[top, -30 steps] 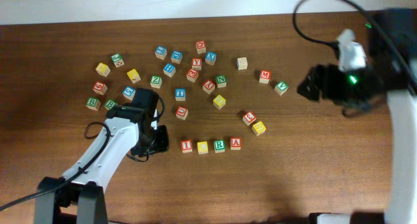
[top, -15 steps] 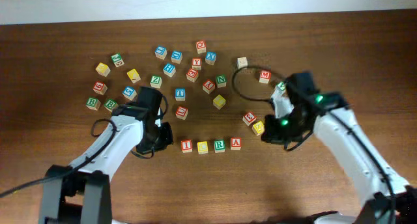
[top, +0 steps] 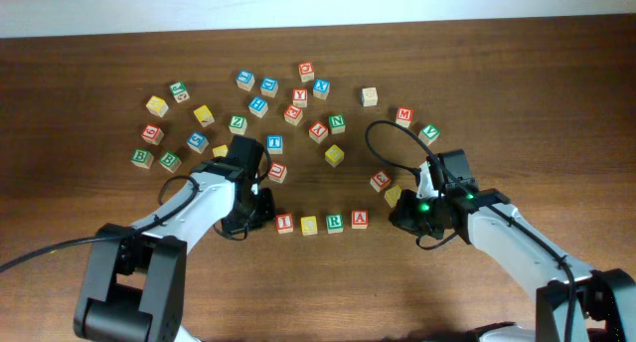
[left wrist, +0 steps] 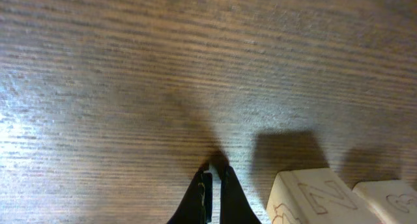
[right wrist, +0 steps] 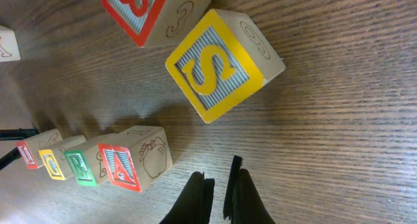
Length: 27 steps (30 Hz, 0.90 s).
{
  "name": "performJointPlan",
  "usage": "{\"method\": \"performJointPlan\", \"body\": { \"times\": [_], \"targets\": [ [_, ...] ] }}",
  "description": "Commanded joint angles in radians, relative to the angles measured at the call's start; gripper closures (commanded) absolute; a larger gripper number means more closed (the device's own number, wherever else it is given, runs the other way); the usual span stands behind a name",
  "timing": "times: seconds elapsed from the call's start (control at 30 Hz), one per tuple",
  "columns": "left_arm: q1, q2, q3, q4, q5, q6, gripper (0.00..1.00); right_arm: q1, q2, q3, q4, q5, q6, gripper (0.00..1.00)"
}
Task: Spell out ICRA
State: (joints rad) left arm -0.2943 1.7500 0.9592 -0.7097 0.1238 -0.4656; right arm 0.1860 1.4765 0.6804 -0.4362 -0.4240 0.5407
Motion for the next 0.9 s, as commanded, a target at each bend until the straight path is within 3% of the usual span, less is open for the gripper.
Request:
{"method": "performJointPlan", "body": {
  "times": [0.0,0.2,0.33,0.6,0.87],
  "targets": [
    [-0.001,0.014,-0.008,0.021,0.011,-0.012,1.0,0.004,-0.007,-0.008,0.006,0.013,0.0,0.96],
    [-0.042,0.068,-0.008,0.036,0.016,-0.012,1.0,0.024,0.099,-0.014,0.085,0.011,0.025,0.96],
    [-0.047,0.068,-0.01,0.036,0.08,0.014,1.0,0.024,0.101,-0.014,0.086,0.011,0.026,0.96],
    [-0.105,0.069,-0.01,0.066,0.071,0.014,1.0,0.138,0.103,-0.016,0.187,0.043,0.026,0.96],
    [-0.105,0.071,-0.01,0.065,0.071,-0.01,1.0,0.139,0.103,-0.016,0.192,0.044,0.026,0.96]
  ]
}}
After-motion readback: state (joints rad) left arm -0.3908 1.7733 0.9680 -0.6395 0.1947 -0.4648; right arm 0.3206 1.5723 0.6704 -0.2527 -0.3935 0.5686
